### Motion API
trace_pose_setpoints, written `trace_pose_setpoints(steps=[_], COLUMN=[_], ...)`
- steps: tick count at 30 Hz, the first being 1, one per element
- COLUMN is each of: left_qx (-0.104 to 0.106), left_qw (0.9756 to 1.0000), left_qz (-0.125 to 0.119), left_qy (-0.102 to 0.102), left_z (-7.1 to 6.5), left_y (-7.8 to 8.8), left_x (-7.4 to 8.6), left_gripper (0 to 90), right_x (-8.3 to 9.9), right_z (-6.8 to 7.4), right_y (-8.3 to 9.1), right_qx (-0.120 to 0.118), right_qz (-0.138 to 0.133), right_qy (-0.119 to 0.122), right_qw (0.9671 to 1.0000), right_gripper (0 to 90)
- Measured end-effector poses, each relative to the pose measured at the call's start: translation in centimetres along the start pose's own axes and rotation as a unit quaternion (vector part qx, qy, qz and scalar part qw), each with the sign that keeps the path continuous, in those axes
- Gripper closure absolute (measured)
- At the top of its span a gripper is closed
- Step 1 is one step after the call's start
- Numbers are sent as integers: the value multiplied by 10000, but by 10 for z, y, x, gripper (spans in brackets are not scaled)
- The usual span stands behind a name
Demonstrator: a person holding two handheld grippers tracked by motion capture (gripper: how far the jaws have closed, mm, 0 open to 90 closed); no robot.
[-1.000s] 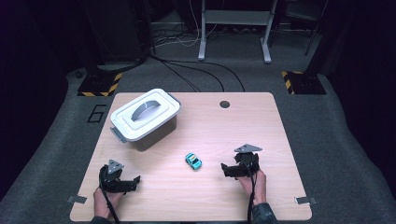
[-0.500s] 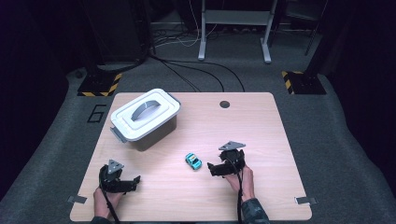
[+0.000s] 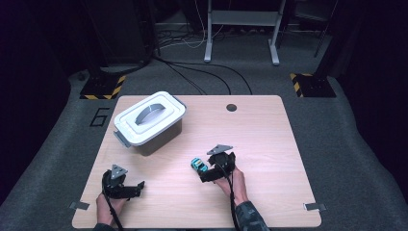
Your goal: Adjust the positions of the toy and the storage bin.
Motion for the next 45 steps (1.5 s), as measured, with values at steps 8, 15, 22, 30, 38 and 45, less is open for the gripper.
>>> trace_pose_setpoints(steps=[8, 15, 22, 30, 38, 45], left_qx=[3, 6, 10, 5, 7, 8], left_qw=[10000, 10000, 10000, 10000, 10000, 10000], left_qz=[2, -9, -10, -9, -12, -1], left_qy=[-3, -15, -13, -16, -14, -5], left_z=[0, 0, 0, 0, 0, 0], left_y=[0, 0, 0, 0, 0, 0], left_x=[0, 0, 0, 0, 0, 0], left_gripper=[10, 11, 11, 11, 12, 13], right_x=[-4, -7, -8, -6, -6, -8], right_z=[9, 11, 11, 13, 13, 13], right_y=[-19, -32, -37, -43, -42, -37], right_qx=[-86, -41, -8, 59, 72, 78], right_qz=[174, 296, 346, 457, 422, 307], right_qy=[58, -14, 1, 63, 95, 159], right_qw=[9998, 9996, 9994, 9989, 9990, 9994], right_gripper=[58, 226, 332, 439, 497, 502])
Point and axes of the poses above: each handheld gripper's, and its own axes: y roughly backward along the jaws, x roughly out of its underside, z roughly to its left, the point moved 7 cm from there along -y, roughly forward along the jaws, and after that the axes turned 5 degrees about -x, right-handed, at the moved point
